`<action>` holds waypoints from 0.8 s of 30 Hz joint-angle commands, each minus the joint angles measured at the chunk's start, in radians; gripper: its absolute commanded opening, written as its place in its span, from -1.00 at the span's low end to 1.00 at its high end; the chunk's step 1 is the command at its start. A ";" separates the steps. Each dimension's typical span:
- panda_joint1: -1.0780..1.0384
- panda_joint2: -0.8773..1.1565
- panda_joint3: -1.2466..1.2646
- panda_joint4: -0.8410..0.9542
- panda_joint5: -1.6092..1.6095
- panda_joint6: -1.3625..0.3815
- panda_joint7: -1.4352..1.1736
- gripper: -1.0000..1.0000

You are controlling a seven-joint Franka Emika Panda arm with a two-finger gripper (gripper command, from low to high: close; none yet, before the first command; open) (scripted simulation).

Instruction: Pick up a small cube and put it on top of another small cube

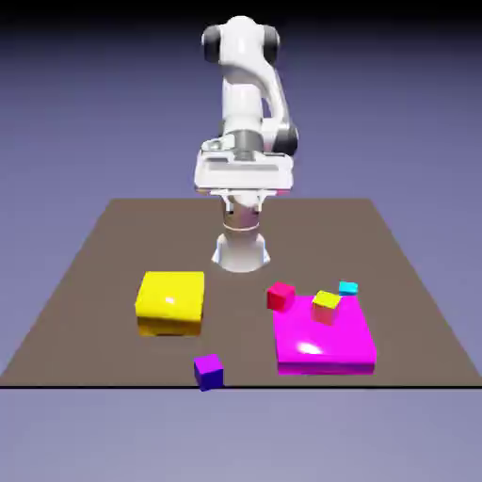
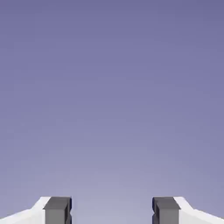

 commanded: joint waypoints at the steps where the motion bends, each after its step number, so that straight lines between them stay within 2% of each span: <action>1: 0.011 0.036 -0.016 0.020 0.015 -0.014 -0.029 0.00; 24: 0.271 0.870 -0.379 0.475 0.370 -0.334 -0.694 0.00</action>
